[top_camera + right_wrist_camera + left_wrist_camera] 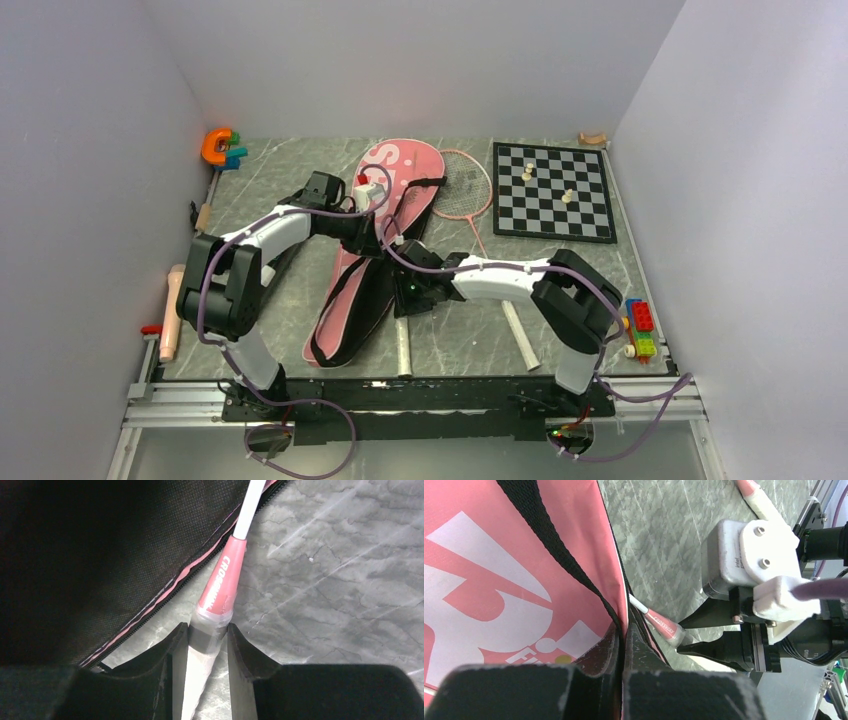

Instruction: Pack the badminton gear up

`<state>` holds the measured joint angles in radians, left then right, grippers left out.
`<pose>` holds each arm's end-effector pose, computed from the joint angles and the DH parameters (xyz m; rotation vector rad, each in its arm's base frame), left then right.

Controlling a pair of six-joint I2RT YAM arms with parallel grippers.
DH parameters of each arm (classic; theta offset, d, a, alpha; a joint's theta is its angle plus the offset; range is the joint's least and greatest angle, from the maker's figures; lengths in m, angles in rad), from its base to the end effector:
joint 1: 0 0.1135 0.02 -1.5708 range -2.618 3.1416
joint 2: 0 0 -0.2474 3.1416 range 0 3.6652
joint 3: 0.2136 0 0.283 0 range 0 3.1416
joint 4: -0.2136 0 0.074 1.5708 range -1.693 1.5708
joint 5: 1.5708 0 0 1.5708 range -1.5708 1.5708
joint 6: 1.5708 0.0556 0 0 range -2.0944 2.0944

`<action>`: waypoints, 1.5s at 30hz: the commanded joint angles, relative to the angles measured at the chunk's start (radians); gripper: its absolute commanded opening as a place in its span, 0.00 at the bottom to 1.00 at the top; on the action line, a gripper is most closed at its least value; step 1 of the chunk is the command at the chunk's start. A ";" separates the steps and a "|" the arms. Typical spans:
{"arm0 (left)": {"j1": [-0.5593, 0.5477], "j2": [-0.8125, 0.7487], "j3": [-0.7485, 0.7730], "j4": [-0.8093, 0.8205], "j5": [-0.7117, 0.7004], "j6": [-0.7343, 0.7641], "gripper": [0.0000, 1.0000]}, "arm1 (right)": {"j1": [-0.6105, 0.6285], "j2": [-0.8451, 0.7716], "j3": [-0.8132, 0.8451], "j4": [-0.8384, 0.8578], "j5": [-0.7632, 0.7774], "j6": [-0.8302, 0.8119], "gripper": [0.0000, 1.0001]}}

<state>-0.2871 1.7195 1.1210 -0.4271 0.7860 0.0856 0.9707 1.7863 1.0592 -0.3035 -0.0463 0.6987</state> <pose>0.3511 -0.1447 0.1550 0.7399 2.3772 -1.0896 0.2159 0.3200 0.1051 -0.3901 2.7210 0.6067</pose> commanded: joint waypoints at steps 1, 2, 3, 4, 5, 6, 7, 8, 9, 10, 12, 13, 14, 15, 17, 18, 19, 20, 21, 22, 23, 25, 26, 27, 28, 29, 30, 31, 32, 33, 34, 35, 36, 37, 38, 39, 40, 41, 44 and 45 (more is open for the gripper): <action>-0.020 -0.012 -0.013 0.010 0.057 0.014 0.00 | -0.043 0.022 0.054 0.110 -0.033 -0.005 0.14; -0.021 -0.011 -0.015 0.008 0.059 0.015 0.00 | -0.049 0.027 0.059 0.125 -0.051 -0.002 0.13; -0.021 -0.009 -0.016 0.006 0.063 0.015 0.00 | -0.055 0.034 0.066 0.137 -0.071 0.001 0.13; -0.021 -0.008 -0.016 0.005 0.063 0.016 0.00 | -0.060 0.039 0.074 0.149 -0.080 0.002 0.13; -0.021 -0.007 -0.016 0.005 0.064 0.016 0.00 | -0.062 0.045 0.083 0.160 -0.093 0.002 0.13; -0.021 -0.007 -0.017 0.005 0.067 0.018 0.00 | -0.065 0.051 0.088 0.178 -0.119 0.002 0.15; -0.021 -0.006 -0.019 0.007 0.066 0.018 0.00 | -0.065 0.053 0.091 0.203 -0.142 0.001 0.17; -0.021 -0.005 -0.019 0.007 0.065 0.019 0.00 | -0.066 0.053 0.090 0.228 -0.160 0.001 0.19; -0.021 -0.003 -0.019 0.008 0.066 0.021 0.00 | -0.067 0.053 0.087 0.252 -0.180 0.002 0.23; -0.021 0.002 -0.017 0.006 0.068 0.025 0.00 | -0.068 0.053 0.088 0.271 -0.196 0.001 0.28; -0.022 0.015 -0.008 -0.001 0.054 0.031 0.00 | -0.075 0.057 0.089 0.279 -0.220 0.010 0.43; -0.023 0.027 0.005 -0.015 0.044 0.041 0.00 | -0.086 0.055 0.087 0.282 -0.239 0.016 0.49; -0.022 0.039 0.017 -0.031 0.033 0.049 0.00 | -0.102 0.050 0.073 0.291 -0.264 0.025 0.54; -0.021 0.052 0.029 -0.042 0.026 0.057 0.00 | -0.119 0.037 0.057 0.296 -0.283 0.032 0.57; -0.022 0.063 0.036 -0.044 0.020 0.058 0.00 | -0.155 0.000 0.025 0.320 -0.301 0.029 0.63; -0.021 0.062 0.034 -0.033 0.018 0.056 0.00 | -0.177 -0.023 0.016 0.310 -0.299 0.017 0.66; -0.021 0.060 0.030 -0.023 0.018 0.051 0.00 | -0.195 -0.046 0.012 0.282 -0.296 0.001 0.71; -0.021 0.058 0.026 -0.014 0.017 0.046 0.00 | -0.216 -0.068 0.014 0.253 -0.294 -0.019 0.73; -0.019 0.055 0.024 -0.007 0.014 0.042 0.00 | -0.235 -0.093 0.022 0.225 -0.285 -0.041 0.75; -0.018 0.050 0.023 -0.005 0.012 0.038 0.00 | -0.258 -0.117 0.029 0.196 -0.267 -0.062 0.77; -0.017 0.049 0.021 -0.001 0.012 0.035 0.00 | -0.283 -0.142 0.036 0.166 -0.242 -0.085 0.79; -0.014 0.040 0.013 0.007 0.007 0.029 0.00 | -0.339 -0.180 0.055 0.104 -0.171 -0.120 0.82; -0.010 0.034 0.008 0.014 0.005 0.024 0.00 | -0.361 -0.192 0.072 0.058 -0.109 -0.142 0.82; -0.006 0.028 0.001 0.020 0.002 0.017 0.00 | -0.383 -0.194 0.089 0.010 -0.036 -0.159 0.83; -0.002 0.021 -0.005 0.025 -0.002 0.011 0.00 | -0.405 -0.182 0.104 -0.029 0.049 -0.177 0.84; 0.003 0.016 -0.009 0.030 -0.002 0.004 0.00 | -0.432 -0.160 0.117 -0.070 0.113 -0.186 0.85; 0.011 0.007 -0.013 0.034 0.002 -0.005 0.00 | -0.452 -0.132 0.133 -0.114 0.171 -0.184 0.85; 0.018 -0.001 -0.018 0.039 0.007 -0.010 0.00 | -0.467 -0.104 0.141 -0.143 0.209 -0.189 0.84; 0.024 -0.011 -0.023 0.041 0.010 -0.015 0.00 | -0.477 -0.079 0.141 -0.152 0.243 -0.189 0.84; 0.031 -0.023 -0.029 0.047 0.015 -0.018 0.00 | -0.483 -0.058 0.138 -0.158 0.269 -0.189 0.83; 0.039 -0.034 -0.035 0.049 0.023 -0.023 0.00 | -0.485 -0.040 0.131 -0.152 0.294 -0.191 0.82; 0.047 -0.045 -0.042 0.049 0.030 -0.027 0.00 | -0.487 -0.021 0.131 -0.155 0.321 -0.187 0.81; 0.055 -0.059 -0.048 0.048 0.036 -0.029 0.00 | -0.488 -0.006 0.131 -0.155 0.343 -0.186 0.81; 0.065 -0.068 -0.053 0.049 0.042 -0.032 0.00 | -0.490 0.008 0.132 -0.149 0.363 -0.188 0.80; 0.073 -0.079 -0.062 0.049 0.048 -0.033 0.00 | -0.490 0.021 0.133 -0.142 0.371 -0.193 0.79; 0.080 -0.088 -0.070 0.049 0.050 -0.032 0.00 | -0.490 0.033 0.134 -0.134 0.378 -0.200 0.79; 0.085 -0.095 -0.077 0.045 0.052 -0.028 0.00 | -0.490 0.047 0.140 -0.131 0.390 -0.206 0.77; 0.089 -0.101 -0.080 0.040 0.051 -0.024 0.00 | -0.490 0.065 0.145 -0.130 0.398 -0.214 0.76; 0.103 -0.116 -0.095 0.039 0.058 -0.024 0.00 | -0.491 0.099 0.156 -0.125 0.419 -0.235 0.72; 0.107 -0.120 -0.100 0.041 0.059 -0.024 0.00 | -0.493 0.107 0.155 -0.118 0.418 -0.242 0.71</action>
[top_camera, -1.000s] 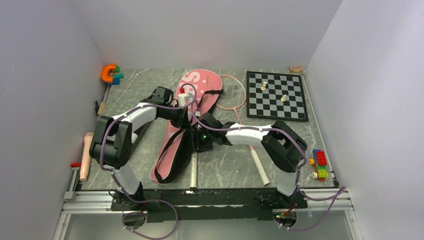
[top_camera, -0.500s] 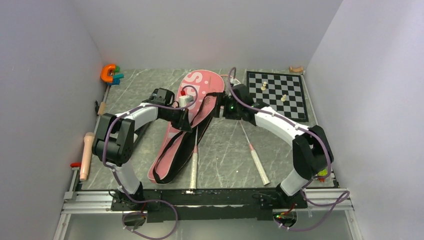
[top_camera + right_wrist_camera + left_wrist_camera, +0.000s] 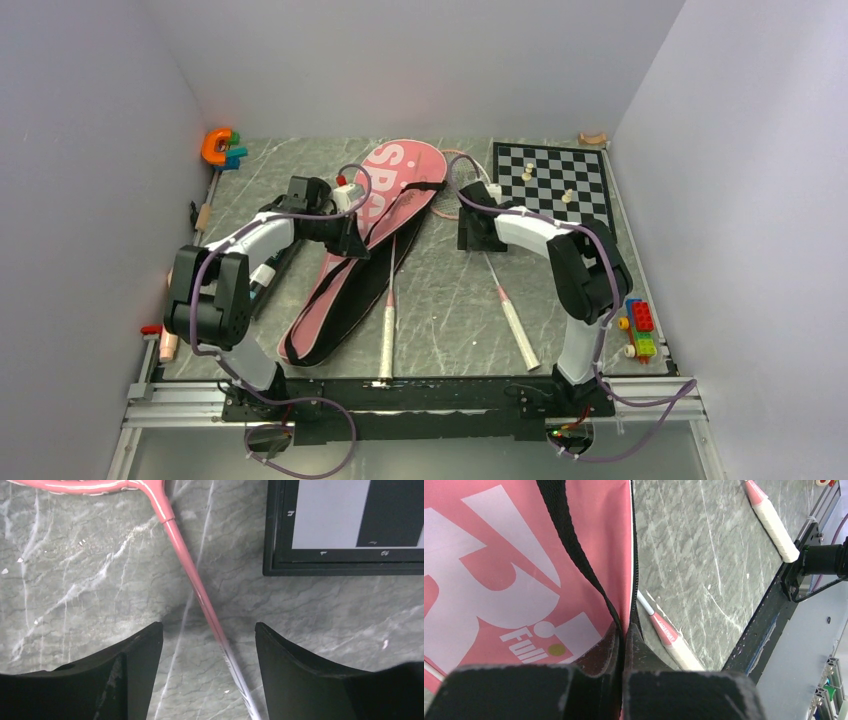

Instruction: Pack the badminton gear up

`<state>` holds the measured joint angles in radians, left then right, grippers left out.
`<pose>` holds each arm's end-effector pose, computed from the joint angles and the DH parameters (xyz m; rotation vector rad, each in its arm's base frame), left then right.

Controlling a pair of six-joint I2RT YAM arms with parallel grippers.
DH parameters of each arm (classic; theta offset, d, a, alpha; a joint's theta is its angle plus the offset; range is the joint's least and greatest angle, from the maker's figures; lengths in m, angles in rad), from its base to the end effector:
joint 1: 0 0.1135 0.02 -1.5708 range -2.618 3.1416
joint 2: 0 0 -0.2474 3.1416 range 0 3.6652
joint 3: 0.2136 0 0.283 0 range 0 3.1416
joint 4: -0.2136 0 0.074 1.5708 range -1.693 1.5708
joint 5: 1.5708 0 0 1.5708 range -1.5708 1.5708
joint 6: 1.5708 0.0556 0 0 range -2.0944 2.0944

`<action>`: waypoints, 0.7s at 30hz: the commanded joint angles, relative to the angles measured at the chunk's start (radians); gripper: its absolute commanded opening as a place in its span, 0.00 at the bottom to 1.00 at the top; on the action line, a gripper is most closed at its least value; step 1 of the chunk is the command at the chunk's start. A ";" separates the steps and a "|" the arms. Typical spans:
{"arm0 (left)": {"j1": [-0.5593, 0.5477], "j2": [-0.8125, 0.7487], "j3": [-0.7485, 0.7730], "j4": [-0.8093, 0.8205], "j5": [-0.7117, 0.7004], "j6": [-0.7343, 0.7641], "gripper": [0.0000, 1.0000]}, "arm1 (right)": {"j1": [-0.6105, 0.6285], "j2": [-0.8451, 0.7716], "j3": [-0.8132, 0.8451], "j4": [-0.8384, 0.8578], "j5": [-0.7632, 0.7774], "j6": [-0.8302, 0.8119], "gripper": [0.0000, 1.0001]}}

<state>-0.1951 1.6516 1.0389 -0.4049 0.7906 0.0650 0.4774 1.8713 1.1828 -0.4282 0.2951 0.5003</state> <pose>0.3457 -0.1086 0.1539 0.6045 2.3876 -1.0635 0.3633 0.1697 0.1061 0.1193 2.6042 -0.0592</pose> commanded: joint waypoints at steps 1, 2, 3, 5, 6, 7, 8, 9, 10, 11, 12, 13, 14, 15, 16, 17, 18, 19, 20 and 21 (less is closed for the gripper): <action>0.018 -0.056 -0.022 0.022 0.056 -0.003 0.00 | 0.001 0.028 0.025 0.014 0.074 -0.047 0.69; 0.020 -0.059 -0.024 0.021 0.057 -0.003 0.00 | 0.000 0.032 0.019 0.021 0.067 -0.049 0.66; 0.021 -0.063 -0.026 0.021 0.056 -0.002 0.00 | -0.002 0.034 0.011 0.029 0.053 -0.048 0.60; 0.027 -0.066 -0.029 0.022 0.057 -0.004 0.00 | -0.002 0.029 -0.015 0.056 0.019 -0.041 0.48; 0.030 -0.071 -0.033 0.025 0.062 -0.008 0.00 | -0.001 0.024 -0.030 0.077 0.002 -0.037 0.43; 0.036 -0.077 -0.038 0.029 0.063 -0.012 0.00 | 0.000 0.016 -0.045 0.094 -0.015 -0.035 0.40; 0.039 -0.086 -0.047 0.034 0.064 -0.016 0.00 | 0.001 0.008 -0.055 0.109 -0.024 -0.033 0.35; 0.043 -0.095 -0.057 0.038 0.066 -0.018 0.00 | 0.002 0.001 -0.063 0.119 -0.035 -0.034 0.29; 0.047 -0.102 -0.066 0.043 0.070 -0.021 0.00 | 0.006 -0.008 -0.063 0.128 -0.041 -0.037 0.24; 0.050 -0.108 -0.076 0.044 0.073 -0.021 0.00 | 0.011 -0.009 -0.059 0.134 -0.042 -0.041 0.18; 0.052 -0.113 -0.083 0.044 0.072 -0.019 0.00 | 0.016 -0.013 -0.049 0.137 -0.039 -0.048 0.11; 0.054 -0.116 -0.087 0.042 0.072 -0.017 0.00 | 0.023 -0.014 -0.038 0.138 -0.034 -0.053 0.06; 0.057 -0.120 -0.090 0.041 0.071 -0.016 0.00 | 0.031 -0.014 -0.025 0.138 -0.029 -0.064 0.02; 0.060 -0.122 -0.093 0.041 0.073 -0.016 0.00 | 0.038 -0.012 -0.008 0.135 -0.017 -0.073 0.00; 0.064 -0.123 -0.092 0.039 0.073 -0.016 0.00 | 0.047 -0.011 0.012 0.132 -0.004 -0.082 0.00; 0.066 -0.127 -0.093 0.040 0.074 -0.016 0.00 | 0.054 -0.009 0.028 0.128 0.010 -0.087 0.00; 0.069 -0.129 -0.093 0.041 0.074 -0.017 0.00 | 0.059 -0.009 0.046 0.123 0.022 -0.090 0.00; 0.071 -0.131 -0.094 0.041 0.074 -0.017 0.00 | 0.061 -0.009 0.064 0.114 0.035 -0.089 0.00; 0.073 -0.133 -0.094 0.040 0.073 -0.017 0.00 | 0.063 -0.012 0.082 0.101 0.044 -0.087 0.00; 0.073 -0.133 -0.094 0.040 0.073 -0.017 0.00 | 0.065 -0.018 0.096 0.095 0.052 -0.086 0.00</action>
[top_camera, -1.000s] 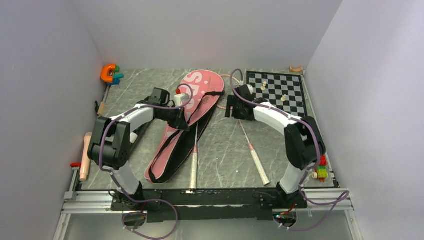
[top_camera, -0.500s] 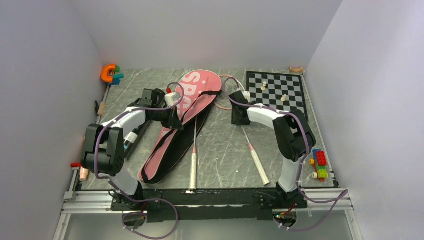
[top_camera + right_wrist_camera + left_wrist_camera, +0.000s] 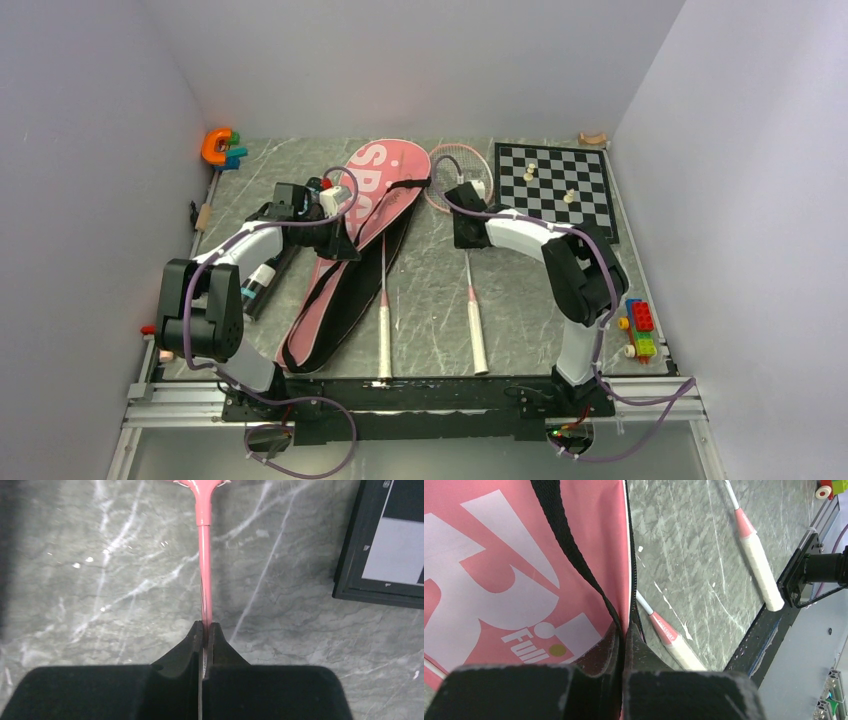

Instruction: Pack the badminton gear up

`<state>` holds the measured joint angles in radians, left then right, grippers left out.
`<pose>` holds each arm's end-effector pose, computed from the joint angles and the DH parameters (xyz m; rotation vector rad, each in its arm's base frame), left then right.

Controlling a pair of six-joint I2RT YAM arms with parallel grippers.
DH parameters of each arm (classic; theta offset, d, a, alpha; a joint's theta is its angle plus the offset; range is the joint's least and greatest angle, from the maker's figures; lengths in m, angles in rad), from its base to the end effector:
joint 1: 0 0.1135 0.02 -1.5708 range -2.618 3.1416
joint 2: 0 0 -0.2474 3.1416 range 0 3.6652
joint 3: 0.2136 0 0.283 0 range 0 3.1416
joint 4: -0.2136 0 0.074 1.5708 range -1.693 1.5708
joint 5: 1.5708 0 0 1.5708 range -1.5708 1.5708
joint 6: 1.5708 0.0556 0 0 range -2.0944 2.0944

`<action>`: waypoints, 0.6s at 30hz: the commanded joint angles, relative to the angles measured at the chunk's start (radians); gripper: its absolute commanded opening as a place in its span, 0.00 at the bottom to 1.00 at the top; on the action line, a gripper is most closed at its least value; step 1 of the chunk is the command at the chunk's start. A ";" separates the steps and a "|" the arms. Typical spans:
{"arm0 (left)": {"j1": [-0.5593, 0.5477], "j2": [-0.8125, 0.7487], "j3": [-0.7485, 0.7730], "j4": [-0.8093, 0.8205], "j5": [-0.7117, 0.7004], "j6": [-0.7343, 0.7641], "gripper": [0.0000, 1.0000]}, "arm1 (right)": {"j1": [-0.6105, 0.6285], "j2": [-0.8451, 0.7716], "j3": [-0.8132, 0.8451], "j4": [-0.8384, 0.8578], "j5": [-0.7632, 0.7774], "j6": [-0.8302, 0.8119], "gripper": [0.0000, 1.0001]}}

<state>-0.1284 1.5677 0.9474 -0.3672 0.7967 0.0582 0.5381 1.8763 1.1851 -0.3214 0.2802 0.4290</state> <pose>0.3334 -0.0831 0.1547 0.5258 2.3626 -1.0353 0.3627 0.1986 0.1113 -0.0357 2.5236 0.0211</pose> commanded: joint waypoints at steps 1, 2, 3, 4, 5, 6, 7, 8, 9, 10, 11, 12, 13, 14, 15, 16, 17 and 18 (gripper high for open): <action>0.008 -0.048 -0.002 0.002 0.068 -0.011 0.00 | 0.008 -0.034 0.103 -0.011 0.073 -0.019 0.00; 0.009 -0.045 -0.001 0.004 0.068 -0.011 0.00 | 0.012 -0.048 0.111 -0.009 0.078 -0.024 0.00; 0.009 -0.043 0.000 0.004 0.070 -0.013 0.00 | 0.018 -0.062 0.118 -0.007 0.086 -0.030 0.00; 0.009 -0.039 0.002 0.004 0.070 -0.015 0.00 | 0.022 -0.076 0.125 -0.009 0.092 -0.036 0.00; 0.009 -0.037 0.003 0.005 0.071 -0.017 0.00 | 0.027 -0.089 0.136 -0.016 0.099 -0.041 0.00; 0.009 -0.035 0.005 0.006 0.071 -0.019 0.00 | 0.031 -0.100 0.148 -0.026 0.107 -0.042 0.00; 0.009 -0.033 0.006 0.006 0.071 -0.020 0.00 | 0.032 -0.114 0.165 -0.044 0.119 -0.040 0.00; 0.009 -0.031 0.008 0.005 0.070 -0.021 0.00 | 0.034 -0.126 0.176 -0.063 0.129 -0.037 0.00; 0.009 -0.029 0.013 0.006 0.070 -0.021 0.00 | 0.036 -0.145 0.186 -0.086 0.140 -0.025 0.00; 0.009 -0.027 0.016 0.004 0.070 -0.023 0.00 | 0.038 -0.164 0.194 -0.110 0.152 -0.015 0.00; 0.009 -0.024 0.019 0.005 0.070 -0.024 0.00 | 0.038 -0.184 0.195 -0.132 0.158 -0.006 0.00; 0.009 -0.020 0.023 0.005 0.070 -0.027 0.00 | 0.041 -0.209 0.191 -0.153 0.157 0.002 0.00; 0.009 -0.018 0.027 0.005 0.071 -0.029 0.00 | 0.043 -0.233 0.183 -0.181 0.154 0.011 0.00; 0.009 -0.016 0.028 0.006 0.071 -0.031 0.00 | 0.050 -0.259 0.173 -0.206 0.160 0.022 0.00; 0.009 -0.013 0.031 0.009 0.070 -0.032 0.00 | 0.056 -0.284 0.159 -0.234 0.162 0.033 0.00; 0.009 -0.010 0.032 0.013 0.069 -0.038 0.00 | 0.060 -0.306 0.146 -0.262 0.160 0.043 0.00; 0.009 -0.007 0.036 0.016 0.069 -0.040 0.00 | 0.068 -0.328 0.127 -0.298 0.167 0.057 0.00; 0.009 -0.003 0.041 0.017 0.068 -0.043 0.00 | 0.075 -0.354 0.110 -0.329 0.174 0.067 0.00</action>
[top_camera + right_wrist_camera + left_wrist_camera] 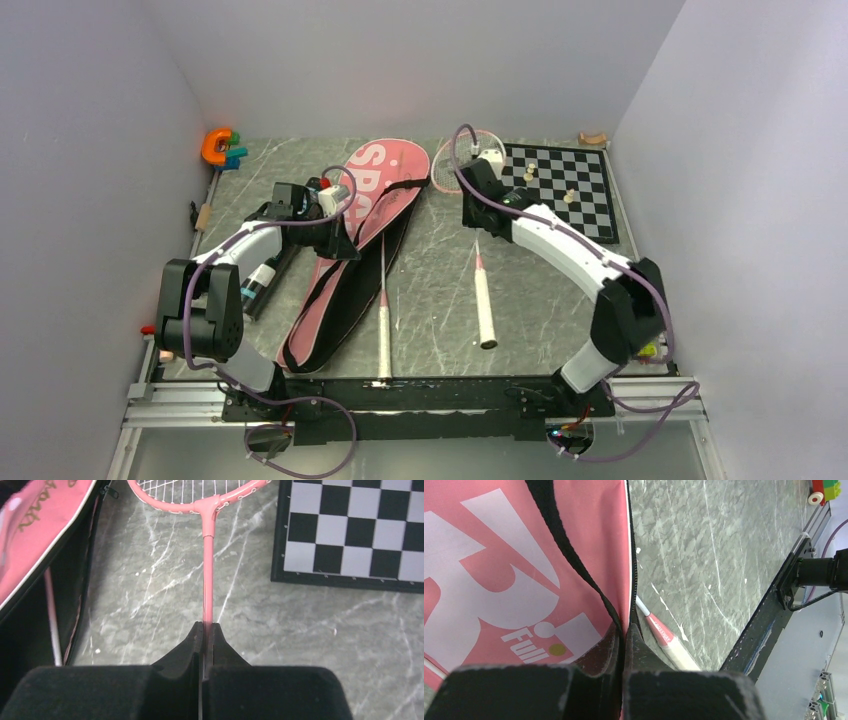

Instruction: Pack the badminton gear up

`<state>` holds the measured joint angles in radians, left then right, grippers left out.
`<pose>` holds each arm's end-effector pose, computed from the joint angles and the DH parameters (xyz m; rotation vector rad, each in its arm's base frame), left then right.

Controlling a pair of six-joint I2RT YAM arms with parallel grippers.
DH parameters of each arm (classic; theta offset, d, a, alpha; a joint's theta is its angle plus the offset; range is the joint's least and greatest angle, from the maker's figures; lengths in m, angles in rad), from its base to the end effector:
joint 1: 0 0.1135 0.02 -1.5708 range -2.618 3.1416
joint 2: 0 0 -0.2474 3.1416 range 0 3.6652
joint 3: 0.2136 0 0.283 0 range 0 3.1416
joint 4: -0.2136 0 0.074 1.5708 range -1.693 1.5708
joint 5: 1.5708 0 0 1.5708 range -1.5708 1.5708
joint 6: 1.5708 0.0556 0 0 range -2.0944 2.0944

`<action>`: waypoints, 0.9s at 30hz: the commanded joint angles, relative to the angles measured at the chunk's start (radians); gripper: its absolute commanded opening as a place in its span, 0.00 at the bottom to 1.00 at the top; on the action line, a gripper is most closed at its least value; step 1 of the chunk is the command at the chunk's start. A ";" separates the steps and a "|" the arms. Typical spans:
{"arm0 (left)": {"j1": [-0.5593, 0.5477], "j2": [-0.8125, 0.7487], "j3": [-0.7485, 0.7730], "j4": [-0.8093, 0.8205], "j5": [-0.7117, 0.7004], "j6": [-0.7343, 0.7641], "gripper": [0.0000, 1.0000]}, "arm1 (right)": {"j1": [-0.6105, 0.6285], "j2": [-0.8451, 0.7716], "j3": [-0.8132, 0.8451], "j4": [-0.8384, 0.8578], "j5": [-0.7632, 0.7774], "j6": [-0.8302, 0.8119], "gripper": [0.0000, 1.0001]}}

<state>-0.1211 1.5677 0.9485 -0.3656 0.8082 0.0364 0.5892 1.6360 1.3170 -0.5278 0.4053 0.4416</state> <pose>0.3341 -0.0812 0.1556 0.4970 2.3657 -1.0550 0.3451 0.2043 0.2369 0.0090 2.3302 0.0183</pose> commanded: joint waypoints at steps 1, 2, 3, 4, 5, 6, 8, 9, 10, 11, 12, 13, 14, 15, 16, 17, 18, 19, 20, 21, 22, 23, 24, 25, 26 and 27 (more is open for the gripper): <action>0.001 0.003 0.049 0.013 0.059 -0.025 0.00 | 0.033 -0.140 -0.041 -0.148 0.050 0.062 0.00; 0.001 0.007 0.057 0.011 0.060 -0.027 0.00 | 0.044 -0.173 -0.064 -0.169 0.050 0.068 0.00; 0.001 0.011 0.064 0.012 0.061 -0.029 0.00 | 0.063 -0.221 -0.087 -0.183 0.050 0.072 0.00; 0.001 0.012 0.068 0.013 0.060 -0.029 0.00 | 0.074 -0.258 -0.108 -0.197 0.048 0.074 0.00; 0.001 0.012 0.076 0.014 0.059 -0.030 0.00 | 0.095 -0.293 -0.127 -0.212 0.042 0.079 0.00; 0.001 0.013 0.081 0.013 0.057 -0.030 0.00 | 0.111 -0.325 -0.143 -0.235 0.035 0.083 0.00; 0.001 0.018 0.093 0.005 0.055 -0.030 0.00 | 0.135 -0.371 -0.160 -0.285 0.012 0.101 0.00; 0.001 0.021 0.097 0.003 0.054 -0.029 0.00 | 0.148 -0.392 -0.165 -0.329 0.004 0.110 0.00; 0.001 0.021 0.099 0.003 0.052 -0.029 0.00 | 0.165 -0.414 -0.169 -0.362 0.001 0.120 0.00; 0.001 0.022 0.100 0.005 0.050 -0.029 0.00 | 0.183 -0.435 -0.173 -0.387 -0.010 0.127 0.00; 0.001 0.023 0.101 0.007 0.051 -0.029 0.00 | 0.198 -0.457 -0.182 -0.401 -0.038 0.131 0.00; 0.000 0.028 0.102 0.008 0.049 -0.029 0.00 | 0.214 -0.478 -0.195 -0.412 -0.069 0.136 0.00; 0.000 0.028 0.103 0.008 0.049 -0.029 0.00 | 0.229 -0.496 -0.205 -0.421 -0.096 0.146 0.00; -0.001 0.033 0.106 0.007 0.048 -0.029 0.00 | 0.247 -0.514 -0.214 -0.428 -0.114 0.157 0.00; -0.003 0.037 0.111 0.007 0.046 -0.029 0.00 | 0.274 -0.532 -0.223 -0.434 -0.124 0.169 0.00; -0.004 0.038 0.114 0.004 0.043 -0.029 0.00 | 0.296 -0.541 -0.230 -0.440 -0.128 0.186 0.00; -0.005 0.040 0.115 0.002 0.038 -0.030 0.00 | 0.318 -0.550 -0.234 -0.451 -0.130 0.200 0.00; -0.006 0.040 0.116 0.001 0.034 -0.029 0.00 | 0.343 -0.556 -0.237 -0.455 -0.131 0.212 0.00; -0.006 0.042 0.118 -0.001 0.032 -0.029 0.00 | 0.368 -0.561 -0.237 -0.457 -0.131 0.227 0.00; -0.007 0.043 0.121 -0.003 0.029 -0.029 0.00 | 0.395 -0.565 -0.241 -0.456 -0.135 0.240 0.00; -0.008 0.044 0.122 -0.005 0.027 -0.029 0.00 | 0.420 -0.564 -0.243 -0.455 -0.139 0.254 0.00; -0.008 0.044 0.124 -0.005 0.026 -0.030 0.00 | 0.446 -0.558 -0.246 -0.449 -0.143 0.268 0.00; -0.008 0.048 0.126 -0.003 0.025 -0.029 0.00 | 0.475 -0.552 -0.248 -0.443 -0.143 0.279 0.00; -0.009 0.048 0.126 -0.005 0.022 -0.027 0.00 | 0.503 -0.543 -0.252 -0.435 -0.140 0.296 0.00; -0.011 0.051 0.129 -0.010 0.018 -0.024 0.00 | 0.531 -0.532 -0.252 -0.424 -0.140 0.307 0.00; -0.011 0.054 0.132 -0.015 0.018 -0.021 0.00 | 0.565 -0.520 -0.249 -0.410 -0.138 0.318 0.00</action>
<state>-0.1261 1.6192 1.0290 -0.3893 0.8135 0.0105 1.0645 1.0985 1.0683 -0.9718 0.2771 0.6842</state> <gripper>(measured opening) 0.028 0.032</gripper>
